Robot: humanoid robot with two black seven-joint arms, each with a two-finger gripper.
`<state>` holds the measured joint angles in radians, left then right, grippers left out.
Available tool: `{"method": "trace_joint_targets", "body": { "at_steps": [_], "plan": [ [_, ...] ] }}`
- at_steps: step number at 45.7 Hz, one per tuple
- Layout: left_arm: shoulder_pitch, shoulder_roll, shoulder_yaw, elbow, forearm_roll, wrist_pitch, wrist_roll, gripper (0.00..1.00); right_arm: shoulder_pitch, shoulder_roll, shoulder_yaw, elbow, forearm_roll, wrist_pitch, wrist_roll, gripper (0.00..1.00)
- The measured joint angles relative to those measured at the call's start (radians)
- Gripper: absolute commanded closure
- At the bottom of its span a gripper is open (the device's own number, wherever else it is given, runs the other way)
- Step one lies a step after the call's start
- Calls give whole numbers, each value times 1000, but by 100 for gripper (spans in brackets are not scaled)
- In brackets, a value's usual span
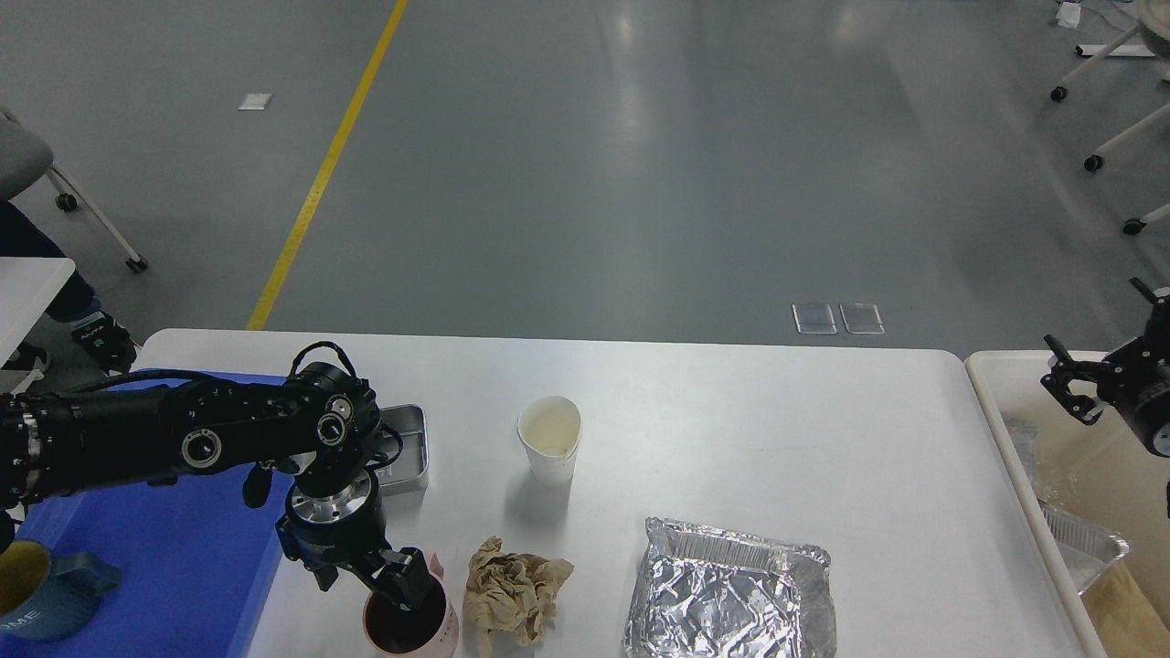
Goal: Tidy desktop
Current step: 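Lower the left gripper onto the pink mug and grasp it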
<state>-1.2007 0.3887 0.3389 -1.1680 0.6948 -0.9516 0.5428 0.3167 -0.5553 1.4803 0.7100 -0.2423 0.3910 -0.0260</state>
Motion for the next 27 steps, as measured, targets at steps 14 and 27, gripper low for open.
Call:
{"method": "trace_joint_targets", "body": {
  "at_steps": [14, 27],
  "plan": [
    [6, -7, -1, 9, -1, 33, 16, 1, -2, 0, 0, -4, 0, 6, 0, 0],
    [9, -37, -3, 11, -1, 40, 58, 4, -2, 3, 0, -4, 0, 6, 0, 0]
  ]
}}
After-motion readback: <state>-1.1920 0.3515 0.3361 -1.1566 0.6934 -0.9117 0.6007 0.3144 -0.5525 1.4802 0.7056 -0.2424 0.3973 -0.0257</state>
